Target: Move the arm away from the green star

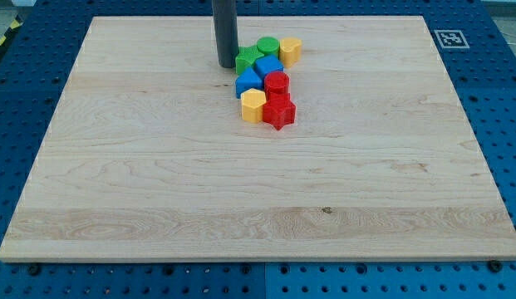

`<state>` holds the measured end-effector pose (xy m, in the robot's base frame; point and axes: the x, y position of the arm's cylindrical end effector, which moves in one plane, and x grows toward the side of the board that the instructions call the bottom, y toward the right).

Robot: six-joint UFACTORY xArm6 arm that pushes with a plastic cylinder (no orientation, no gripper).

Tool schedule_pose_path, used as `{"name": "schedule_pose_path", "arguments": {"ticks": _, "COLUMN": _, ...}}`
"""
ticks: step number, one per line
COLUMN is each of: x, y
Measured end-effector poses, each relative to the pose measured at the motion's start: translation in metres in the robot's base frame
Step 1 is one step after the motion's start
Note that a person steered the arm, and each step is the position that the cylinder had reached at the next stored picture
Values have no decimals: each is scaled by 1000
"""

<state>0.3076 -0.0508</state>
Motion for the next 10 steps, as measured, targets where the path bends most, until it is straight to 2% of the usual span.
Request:
{"name": "schedule_pose_path", "arguments": {"ticks": 5, "x": -74, "y": 43}}
{"name": "schedule_pose_path", "arguments": {"ticks": 8, "x": -74, "y": -79}}
{"name": "schedule_pose_path", "arguments": {"ticks": 10, "x": -70, "y": -81}}
